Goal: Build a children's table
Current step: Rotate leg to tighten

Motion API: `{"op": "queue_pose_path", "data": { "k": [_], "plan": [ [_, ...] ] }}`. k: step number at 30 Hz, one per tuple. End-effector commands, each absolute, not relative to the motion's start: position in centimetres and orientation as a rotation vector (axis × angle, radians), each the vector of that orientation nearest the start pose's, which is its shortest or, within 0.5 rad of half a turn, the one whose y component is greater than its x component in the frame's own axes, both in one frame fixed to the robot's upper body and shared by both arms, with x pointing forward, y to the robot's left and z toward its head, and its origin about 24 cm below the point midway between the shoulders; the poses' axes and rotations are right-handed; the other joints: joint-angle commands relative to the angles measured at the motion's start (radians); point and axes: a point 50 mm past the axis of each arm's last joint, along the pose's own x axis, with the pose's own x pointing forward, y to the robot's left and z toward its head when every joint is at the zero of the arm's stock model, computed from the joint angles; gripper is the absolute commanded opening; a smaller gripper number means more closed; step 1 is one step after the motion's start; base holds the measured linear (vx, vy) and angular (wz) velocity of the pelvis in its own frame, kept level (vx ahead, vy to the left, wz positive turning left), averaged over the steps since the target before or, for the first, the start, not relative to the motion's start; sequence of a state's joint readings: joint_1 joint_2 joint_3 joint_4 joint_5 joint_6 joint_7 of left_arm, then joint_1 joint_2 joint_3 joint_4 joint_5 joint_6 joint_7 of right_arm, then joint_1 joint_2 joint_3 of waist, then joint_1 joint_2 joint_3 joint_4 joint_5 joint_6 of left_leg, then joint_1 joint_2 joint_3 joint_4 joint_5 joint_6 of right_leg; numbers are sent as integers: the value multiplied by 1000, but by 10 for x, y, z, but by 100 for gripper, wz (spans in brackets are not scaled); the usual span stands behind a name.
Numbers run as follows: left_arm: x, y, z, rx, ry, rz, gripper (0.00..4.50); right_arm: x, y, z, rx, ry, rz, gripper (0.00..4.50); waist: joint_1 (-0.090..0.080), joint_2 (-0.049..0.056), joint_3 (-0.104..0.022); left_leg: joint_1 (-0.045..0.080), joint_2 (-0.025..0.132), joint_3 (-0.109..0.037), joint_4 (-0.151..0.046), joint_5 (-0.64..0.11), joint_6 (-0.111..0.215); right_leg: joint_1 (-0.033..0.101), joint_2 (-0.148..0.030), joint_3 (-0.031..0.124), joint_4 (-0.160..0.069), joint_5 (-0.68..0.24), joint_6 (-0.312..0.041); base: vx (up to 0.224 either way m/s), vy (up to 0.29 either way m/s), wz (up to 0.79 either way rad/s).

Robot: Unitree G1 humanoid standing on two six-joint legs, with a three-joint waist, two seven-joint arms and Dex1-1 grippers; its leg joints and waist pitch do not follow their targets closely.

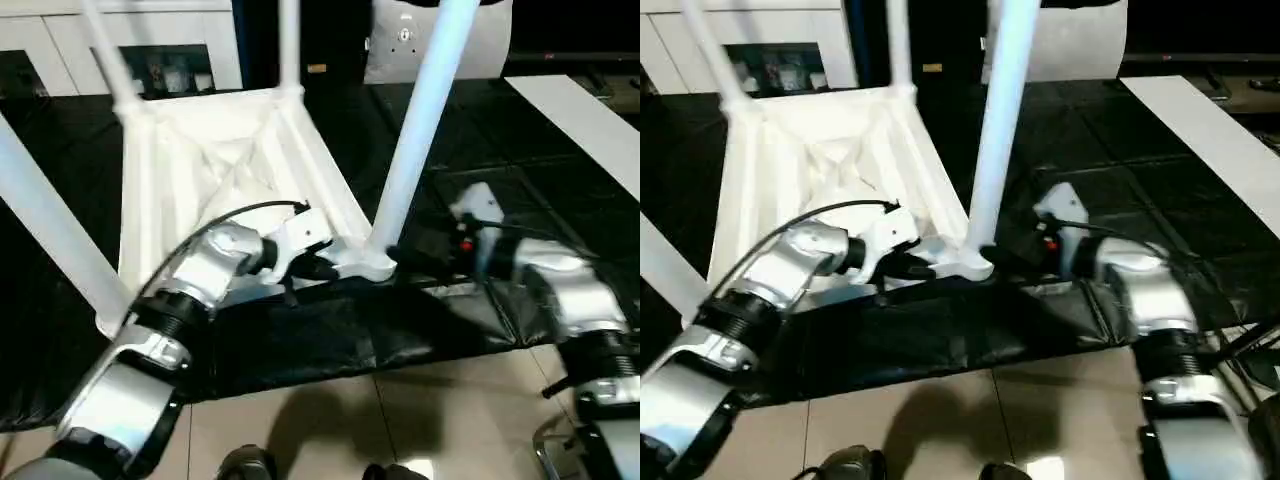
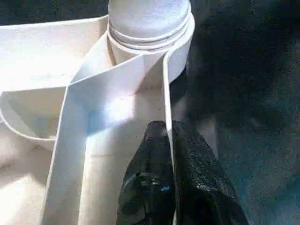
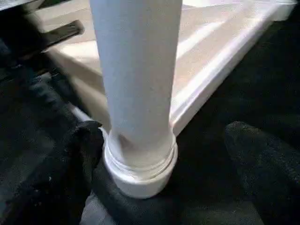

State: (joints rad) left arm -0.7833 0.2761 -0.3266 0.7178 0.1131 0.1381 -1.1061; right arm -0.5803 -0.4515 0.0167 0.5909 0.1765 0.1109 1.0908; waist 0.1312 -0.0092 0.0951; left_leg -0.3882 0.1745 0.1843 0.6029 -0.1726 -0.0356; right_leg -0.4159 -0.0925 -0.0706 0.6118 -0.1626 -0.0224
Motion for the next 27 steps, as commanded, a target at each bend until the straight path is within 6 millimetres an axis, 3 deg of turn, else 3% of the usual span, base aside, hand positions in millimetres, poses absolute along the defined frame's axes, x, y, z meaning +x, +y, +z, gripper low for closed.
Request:
{"op": "queue_pose_path", "data": {
  "k": [1,6,9,11,15,17,19,23,27],
  "plan": [
    [342,86,79,565,405,-1358,0,331,-194,91,-163,215,1020,448,-3,-1,-97,23,58,-16,-65,-168,77,62,-67,43,-62,-148,-274,0,0,0],
    [340,87,78,575,404,-1378,0,329,-196,91,-158,221,1045,448,7,-1,-100,26,59,-17,-65,-162,65,59,-68,43,-61,-155,-272,0,0,0],
    [326,92,73,612,430,-1549,0,319,-199,91,-179,247,1171,448,15,-5,-106,21,62,-18,-62,-142,82,66,-70,42,-54,-122,-271,0,0,0],
    [318,96,70,620,449,-1630,0,313,-198,90,-177,264,1240,448,14,-1,-105,21,60,-15,-62,-143,87,62,-68,42,-55,-115,-279,0,0,0],
    [315,99,70,628,449,-1656,0,309,-196,87,-149,272,1298,413,19,1,-100,27,63,-15,-65,-191,73,57,-69,42,-65,-201,-267,0,0,0],
    [314,100,69,632,447,-1666,0,308,-195,85,-136,282,1314,393,19,-5,-95,30,64,-16,-71,-235,51,53,-72,43,-73,-291,-243,0,0,0],
    [313,100,70,632,446,-1673,0,307,-193,85,-133,281,1328,378,18,-4,-96,32,64,-19,-73,-257,32,53,-74,43,-77,-340,-225,0,0,0],
    [312,102,68,634,452,-1679,0,305,-187,86,-91,278,1385,339,13,-4,-97,31,63,-20,-74,-253,29,53,-73,44,-78,-340,-216,0,0,0],
    [311,102,68,634,452,-1682,0,303,-184,85,-78,284,1411,316,14,-3,-101,30,63,-18,-71,-214,40,53,-71,44,-71,-282,-227,0,0,0]
  ]
}}
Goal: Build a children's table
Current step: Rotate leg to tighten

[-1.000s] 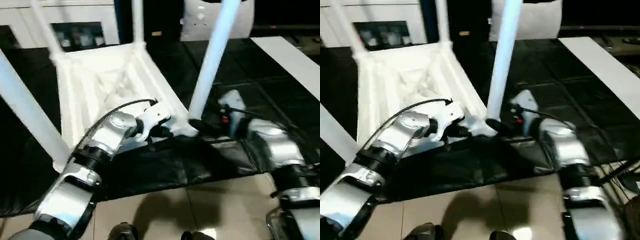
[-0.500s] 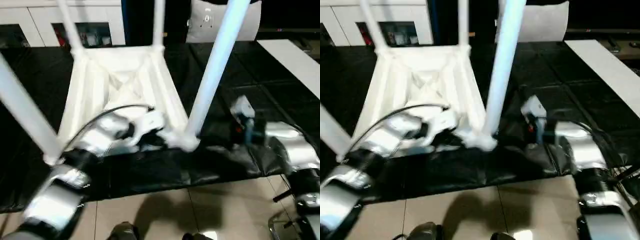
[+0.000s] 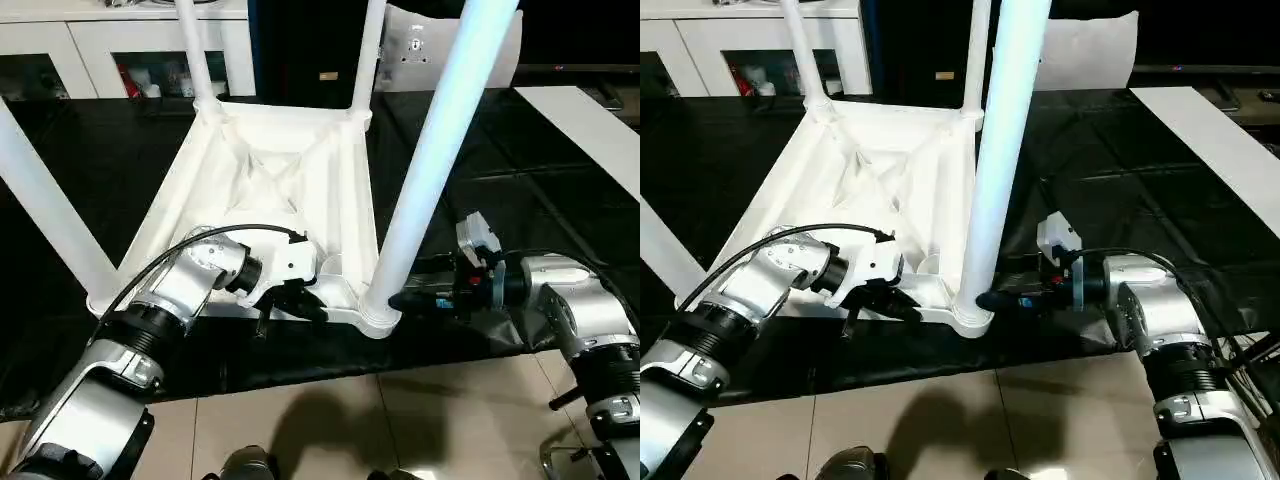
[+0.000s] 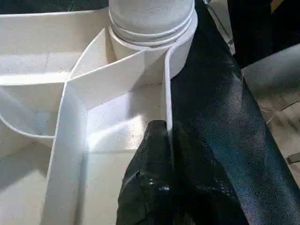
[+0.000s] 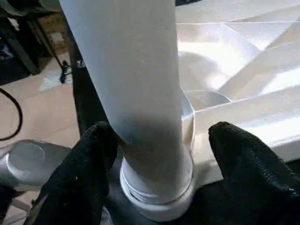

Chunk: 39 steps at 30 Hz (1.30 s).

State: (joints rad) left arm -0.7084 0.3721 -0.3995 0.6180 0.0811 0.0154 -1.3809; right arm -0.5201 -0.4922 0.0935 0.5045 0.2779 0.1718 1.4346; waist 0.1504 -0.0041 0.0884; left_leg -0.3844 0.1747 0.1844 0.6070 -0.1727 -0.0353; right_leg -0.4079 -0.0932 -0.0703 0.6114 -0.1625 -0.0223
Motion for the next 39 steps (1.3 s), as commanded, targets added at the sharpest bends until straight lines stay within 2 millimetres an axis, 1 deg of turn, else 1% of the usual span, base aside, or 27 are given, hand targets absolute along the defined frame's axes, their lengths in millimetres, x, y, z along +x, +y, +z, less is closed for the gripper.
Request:
{"op": "queue_pose_path", "data": {
  "k": [1,4,7,8,14,16,18,19,20,21,22,23,24,25,26,27,28,29,30,31,32,33,34,35,36,38,39],
  "plan": [
    [312,102,68,634,453,-1682,0,302,-180,83,-75,287,1423,307,-6,-10,-95,24,62,-18,-74,-202,44,46,-70,43,-68,-260,-233,0,0,0],
    [312,101,68,633,452,-1681,0,303,-175,80,-82,288,1424,277,-5,-9,-97,22,62,-17,-72,-185,52,47,-70,43,-64,-234,-242,0,0,0],
    [311,101,67,631,452,-1682,0,305,-173,78,-81,285,1413,258,-4,-8,-96,23,62,-18,-74,-200,43,46,-72,43,-68,-265,-236,0,0,0],
    [311,101,68,631,452,-1683,0,305,-172,78,-77,286,1412,234,-5,-7,-95,24,62,-18,-75,-204,38,46,-71,43,-68,-270,-235,0,0,0],
    [310,100,67,626,455,-1684,0,304,-164,76,-51,295,1436,204,-6,-10,-94,23,62,-19,-76,-214,32,47,-72,44,-71,-292,-222,0,0,0],
    [311,100,67,617,454,-1675,0,303,-163,76,-39,293,1438,203,-7,-6,-92,23,62,-19,-77,-212,33,45,-71,44,-70,-286,-223,0,0,0],
    [312,100,67,593,452,-1653,0,303,-161,76,-25,290,1416,199,-8,-7,-92,24,62,-19,-78,-215,32,46,-70,44,-70,-283,-224,0,0,0],
    [314,99,67,565,458,-1619,0,306,-158,74,-17,299,1361,199,-9,-8,-91,23,62,-20,-78,-215,32,46,-71,44,-70,-285,-222,0,0,0],
    [316,97,67,545,463,-1583,0,310,-156,73,-18,305,1297,199,-11,-5,-89,24,61,-19,-79,-223,27,44,-70,44,-73,-298,-222,0,0,0],
    [316,97,67,545,463,-1583,0,310,-156,73,-18,305,1297,199,-15,-7,-87,23,59,-21,-81,-240,19,45,-72,44,-75,-332,-214,0,0,0],
    [318,95,67,522,474,-1546,0,313,-153,71,-18,309,1242,199,-17,-8,-86,24,58,-22,-81,-250,15,46,-73,43,-79,-357,-205,0,0,0],
    [323,91,69,479,474,-1472,0,319,-147,70,-6,307,1153,199,-23,-6,-80,25,57,-23,-84,-270,3,42,-73,44,-84,-405,-191,0,0,0],
    [323,91,69,479,474,-1472,0,319,-147,70,-6,307,1153,198,-28,-8,-79,27,55,-26,-84,-294,-9,40,-73,43,-89,-452,-178,0,0,0],
    [326,86,71,455,460,-1429,0,325,-144,70,10,306,1084,198,-31,-8,-78,27,54,-28,-85,-302,-12,41,-75,42,-92,-472,-170,0,0,0],
    [328,80,73,429,439,-1392,0,331,-139,70,27,312,1008,198,-43,-7,-76,25,53,-31,-87,-314,-22,40,-74,40,-92,-493,-163,0,0,0],
    [330,76,75,412,425,-1371,0,335,-136,70,38,319,960,197,-57,-8,-75,22,50,-34,-88,-331,-30,42,-72,34,-96,-528,-147,0,0,0],
    [332,73,76,402,418,-1344,0,338,-134,70,42,328,916,197,-61,-9,-76,23,49,-36,-88,-338,-32,42,-74,33,-99,-540,-140,0,0,0],
    [334,68,77,389,415,-1305,0,342,-131,69,43,339,861,197,-73,-11,-73,21,48,-36,-87,-346,-28,41,-73,33,-104,-556,-130,0,0,0],
    [335,66,78,383,415,-1285,0,344,-129,69,42,342,836,197,-77,-11,-73,19,46,-36,-86,-347,-26,41,-72,31,-105,-563,-125,0,0,0],
    [341,59,81,361,404,-1207,0,351,-124,69,39,344,757,197,-85,-13,-75,20,44,-35,-84,-341,-23,39,-72,32,-108,-565,-119,0,0,0],
    [346,50,85,336,387,-1127,0,357,-119,70,52,340,664,197,-92,-12,-74,21,41,-35,-81,-336,-18,37,-72,31,-110,-565,-123,0,0,0],
    [347,48,85,332,384,-1116,0,359,-118,70,57,341,646,197,-98,-12,-78,17,41,-34,-80,-312,-17,38,-70,32,-107,-538,-129,0,0,0],
    [348,44,87,325,379,-1093,0,361,-116,70,70,340,610,197,-99,-12,-80,15,42,-34,-80,-298,-15,41,-70,32,-104,-514,-134,0,0,0],
    [350,39,89,323,370,-1054,0,365,-114,71,99,332,549,197,-103,-13,-79,8,41,-32,-82,-278,-2,43,-67,33,-102,-468,-140,0,0,0],
    [350,39,89,323,370,-1054,0,365,-114,71,99,332,549,197,-103,-11,-79,7,41,-32,-82,-273,2,43,-66,33,-100,-447,-146,0,0,0],
    [351,35,91,329,363,-1038,0,368,-112,73,75,312,525,197,-105,-11,-86,4,40,-27,-78,-238,25,47,-64,36,-92,-350,-173,0,0,0],
    [351,33,93,326,357,-1034,0,368,-110,74,58,299,531,197,-102,-8,-87,8,41,-25,-76,-224,38,45,-62,37,-89,-309,-189,0,0,0]
  ]
}}
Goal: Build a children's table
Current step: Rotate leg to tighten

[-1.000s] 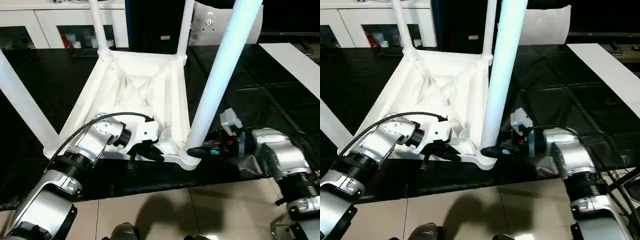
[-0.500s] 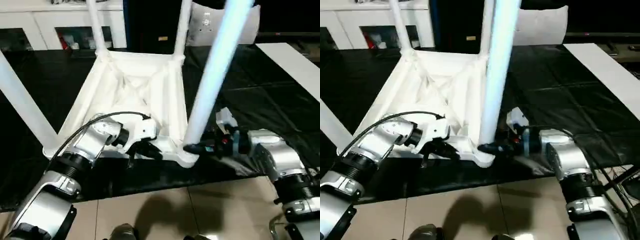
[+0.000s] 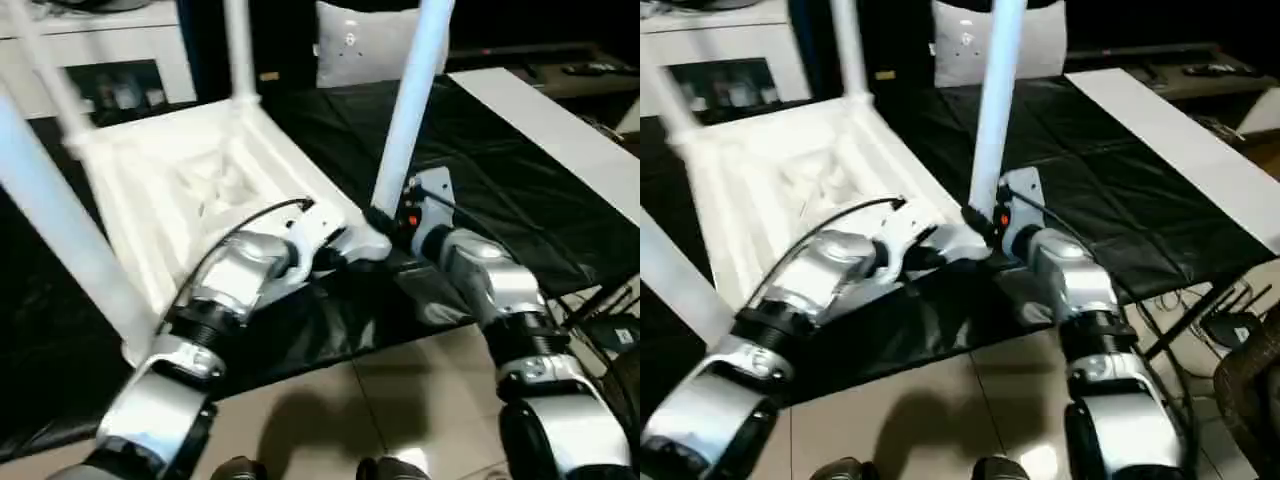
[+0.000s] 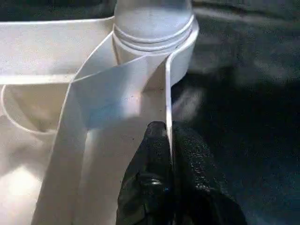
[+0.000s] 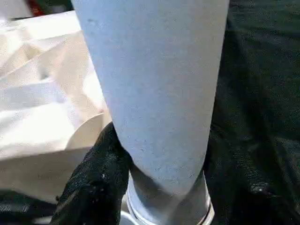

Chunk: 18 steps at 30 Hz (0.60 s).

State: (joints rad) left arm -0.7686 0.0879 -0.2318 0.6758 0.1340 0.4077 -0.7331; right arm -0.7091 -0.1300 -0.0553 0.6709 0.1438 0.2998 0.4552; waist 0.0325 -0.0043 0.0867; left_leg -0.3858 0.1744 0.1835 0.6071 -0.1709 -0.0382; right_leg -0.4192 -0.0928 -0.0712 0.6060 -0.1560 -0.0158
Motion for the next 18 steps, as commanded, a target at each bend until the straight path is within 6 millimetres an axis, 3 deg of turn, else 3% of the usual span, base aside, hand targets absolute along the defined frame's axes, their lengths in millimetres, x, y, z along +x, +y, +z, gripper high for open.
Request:
{"op": "queue_pose_path", "data": {
  "k": [1,4,5,7,9,14,16,18],
  "plan": [
    [351,32,94,324,354,-1034,0,368,-109,75,53,286,540,252,16,-9,-86,11,41,-21,-74,-223,47,55,-62,39,-84,-301,-202,0,0,0],
    [351,36,94,330,360,-1025,0,366,-110,76,63,273,566,271,27,-6,-91,10,40,-16,-70,-150,84,61,-61,41,-72,-187,-240,51,-23,4],
    [351,38,93,334,362,-1025,0,365,-113,75,57,272,568,301,34,-5,-94,9,40,-16,-68,-116,96,64,-59,40,-64,-133,-256,0,0,0],
    [351,39,93,337,364,-1022,0,365,-115,74,53,272,563,308,40,-5,-94,10,42,-15,-67,-98,109,64,-57,40,-59,-84,-274,0,0,0],
    [352,43,93,360,348,-1039,0,363,-121,72,42,267,588,331,42,-4,-92,10,42,-14,-68,-111,112,63,-57,39,-60,-88,-279,0,0,0],
    [352,54,89,411,344,-1083,0,354,-141,70,-5,252,694,361,53,-2,-84,16,46,-16,-74,-201,79,60,-59,40,-78,-221,-240,0,0,0],
    [352,61,88,434,354,-1098,0,348,-151,73,-25,245,763,390,61,1,-83,21,49,-16,-76,-207,73,57,-59,42,-79,-229,-235,0,0,0],
    [352,66,87,452,359,-1124,0,344,-159,74,-51,251,815,401,64,0,-83,19,50,-16,-77,-215,69,58,-59,41,-77,-227,-237,0,0,0]
  ]
}}
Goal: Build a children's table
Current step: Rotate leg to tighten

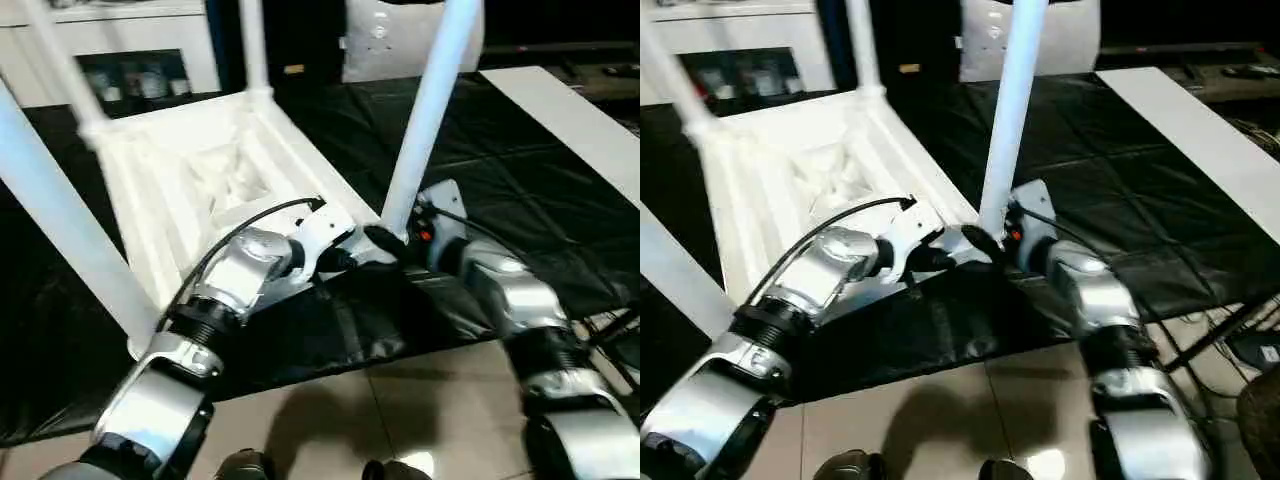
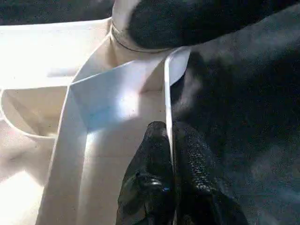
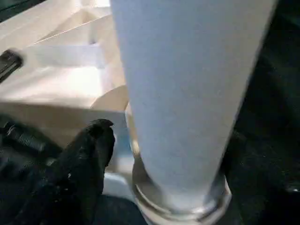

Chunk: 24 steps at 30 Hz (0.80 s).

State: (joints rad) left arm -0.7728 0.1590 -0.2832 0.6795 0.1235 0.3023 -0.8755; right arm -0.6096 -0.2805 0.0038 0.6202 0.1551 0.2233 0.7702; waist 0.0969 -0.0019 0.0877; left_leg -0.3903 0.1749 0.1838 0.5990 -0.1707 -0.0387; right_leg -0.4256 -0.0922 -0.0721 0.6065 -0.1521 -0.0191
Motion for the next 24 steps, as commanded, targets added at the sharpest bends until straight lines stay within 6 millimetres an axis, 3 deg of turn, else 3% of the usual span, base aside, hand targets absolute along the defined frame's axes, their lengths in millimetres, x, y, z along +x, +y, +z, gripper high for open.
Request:
{"op": "queue_pose_path", "data": {
  "k": [1,5,6,10,17,21,24],
  "plan": [
    [352,66,87,454,359,-1128,0,343,-160,74,-54,253,823,406,1,-2,-84,23,49,-18,-68,-218,69,65,-60,41,-78,-235,-231,0,0,0],
    [345,76,82,529,370,-1262,0,335,-180,77,-100,266,908,443,5,-5,-85,21,49,-18,-68,-219,67,66,-64,42,-78,-246,-231,0,0,0],
    [344,79,81,548,381,-1287,0,333,-184,78,-114,271,934,448,8,-1,-84,22,50,-18,-68,-219,66,65,-63,42,-78,-251,-231,0,0,0],
    [337,88,81,613,388,-1422,0,329,-196,86,-135,273,1013,449,20,-2,-84,21,53,-17,-68,-217,71,66,-63,42,-75,-242,-236,0,0,0],
    [327,95,78,650,421,-1557,0,324,-198,88,-207,264,1100,449,27,-3,-81,25,59,-16,-71,-244,56,58,-66,43,-74,-266,-247,0,0,0],
    [322,97,76,655,429,-1611,0,321,-194,89,-207,249,1166,449,31,-3,-76,28,59,-19,-77,-284,40,59,-69,44,-82,-349,-220,0,0,0],
    [322,97,76,659,419,-1611,0,318,-190,87,-174,254,1211,411,33,-6,-76,28,60,-19,-77,-281,43,57,-68,45,-80,-343,-222,0,0,0]
  ]
}}
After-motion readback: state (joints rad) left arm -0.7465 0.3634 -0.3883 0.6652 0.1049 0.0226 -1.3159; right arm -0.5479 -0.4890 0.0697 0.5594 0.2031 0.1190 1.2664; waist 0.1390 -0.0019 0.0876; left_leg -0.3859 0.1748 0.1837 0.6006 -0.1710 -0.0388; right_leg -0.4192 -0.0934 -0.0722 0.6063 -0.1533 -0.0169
